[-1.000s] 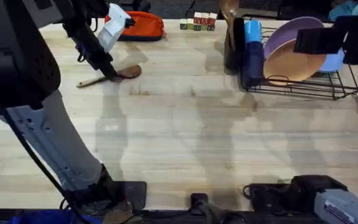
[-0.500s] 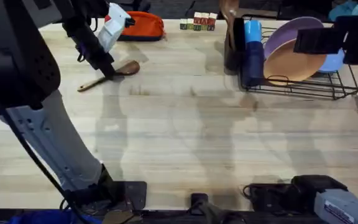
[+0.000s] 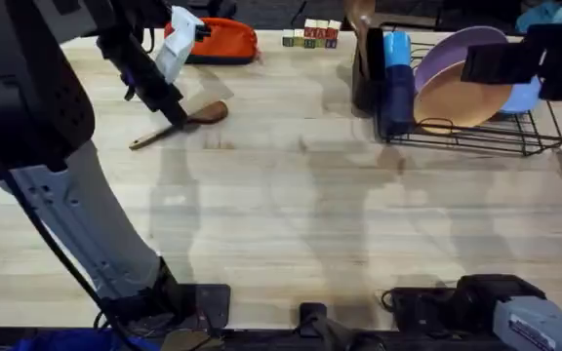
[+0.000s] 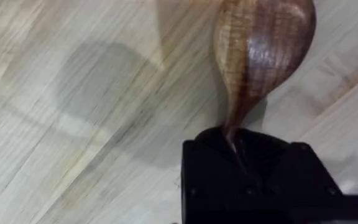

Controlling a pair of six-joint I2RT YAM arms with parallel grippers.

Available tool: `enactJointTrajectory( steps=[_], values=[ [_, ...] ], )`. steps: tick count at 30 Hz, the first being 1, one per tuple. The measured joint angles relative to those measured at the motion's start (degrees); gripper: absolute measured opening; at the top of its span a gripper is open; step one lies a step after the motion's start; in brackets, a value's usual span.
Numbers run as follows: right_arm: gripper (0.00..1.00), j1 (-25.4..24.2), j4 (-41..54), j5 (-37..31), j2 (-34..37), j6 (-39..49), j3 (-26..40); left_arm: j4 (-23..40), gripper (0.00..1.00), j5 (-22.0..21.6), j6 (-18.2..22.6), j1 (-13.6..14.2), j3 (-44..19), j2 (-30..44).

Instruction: Pick up the spoon on the table one by one and put them onto the rack

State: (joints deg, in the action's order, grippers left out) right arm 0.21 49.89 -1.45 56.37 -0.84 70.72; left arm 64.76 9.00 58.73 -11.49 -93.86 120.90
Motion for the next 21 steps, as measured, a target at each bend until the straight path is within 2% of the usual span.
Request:
enactJointTrajectory(
  steps=[1,5,12,13,18,21],
  values=[
    [0.992,0.0,-0.1,0.0,0.0,0.0,0.0,0.1,0.041,3.0,0.0,0.1,0.0,-0.4],
    [0.993,0.0,-0.1,0.0,0.0,0.0,0.0,0.0,0.041,5.6,-0.1,0.2,0.0,-3.4],
    [0.992,0.0,-0.1,0.0,0.0,0.7,0.0,-0.1,0.041,10.2,-0.2,0.8,0.0,-13.2],
    [0.992,0.0,-0.1,0.0,0.0,1.3,0.0,-0.1,0.041,12.9,-0.2,1.6,0.0,-16.2],
    [0.992,0.0,-0.1,0.0,0.0,1.6,0.0,-0.6,0.041,16.7,-0.2,4.8,0.0,-19.9],
    [0.992,0.0,-0.2,0.0,0.0,1.8,0.0,-3.2,0.041,19.4,-0.2,7.5,0.0,-22.0]
  ],
)
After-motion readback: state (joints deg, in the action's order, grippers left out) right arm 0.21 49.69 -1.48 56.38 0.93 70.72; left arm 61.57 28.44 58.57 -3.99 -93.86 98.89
